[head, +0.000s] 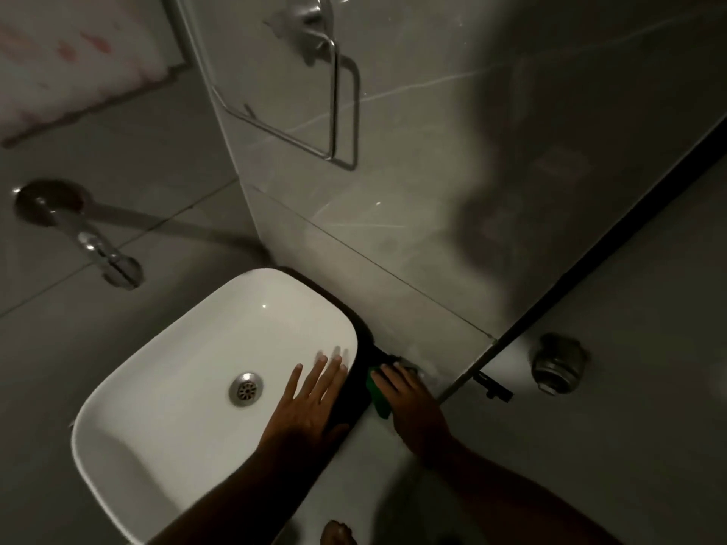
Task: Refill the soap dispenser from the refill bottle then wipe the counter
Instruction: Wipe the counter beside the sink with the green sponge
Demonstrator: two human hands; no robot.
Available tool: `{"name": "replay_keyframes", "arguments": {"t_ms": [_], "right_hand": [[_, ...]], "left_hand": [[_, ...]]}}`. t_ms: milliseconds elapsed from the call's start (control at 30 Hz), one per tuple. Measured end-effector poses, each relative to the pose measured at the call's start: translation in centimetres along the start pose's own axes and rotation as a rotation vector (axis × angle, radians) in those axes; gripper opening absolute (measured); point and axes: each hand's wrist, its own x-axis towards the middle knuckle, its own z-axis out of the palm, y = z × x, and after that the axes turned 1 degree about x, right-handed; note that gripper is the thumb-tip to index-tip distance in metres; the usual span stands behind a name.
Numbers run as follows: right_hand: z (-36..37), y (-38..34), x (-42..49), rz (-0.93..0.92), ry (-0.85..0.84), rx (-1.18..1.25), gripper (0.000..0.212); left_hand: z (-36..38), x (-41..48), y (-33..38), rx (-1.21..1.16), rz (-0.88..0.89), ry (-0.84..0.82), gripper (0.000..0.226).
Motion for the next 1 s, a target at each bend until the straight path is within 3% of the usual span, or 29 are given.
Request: {"name": "replay_keyframes", "arguments": {"t_ms": [200, 433, 600, 767, 867, 1000], "right_hand": [[0.6, -0.6, 3.5, -0.028, -0.029, -0.057, 0.047], [4.5, -2.4, 4.9, -0.133, -0.066, -0.118, 0.032], [5.9, 0.0, 2.4, -0.365, -0.13, -0.187, 0.04], [3.4, 0.9, 5.5, -0.12, -0.11, -0.091, 0.062], [3.9, -1.3, 6.6, -0.013, -0.166, -0.025, 0.053], [5.6, -3.0, 3.1, -0.186, -0.078, 0.003, 0.053]], "left_hand": [[0.4, 0.2, -0.1, 0.0, 0.003, 0.033, 0.087], [0.6, 0.2, -0.1, -0.05, -0.003, 0.045, 0.085], [0.5, 0.2, -0.4, -0.059, 0.016, 0.026, 0.085], [0.9, -1.3, -0.6, -0.035, 0.03, 0.009, 0.087], [1.1, -2.6, -1.0, -0.032, 0.036, -0.006, 0.085], [1.8, -5.0, -1.3, -0.039, 0.05, 0.043, 0.077]]}}
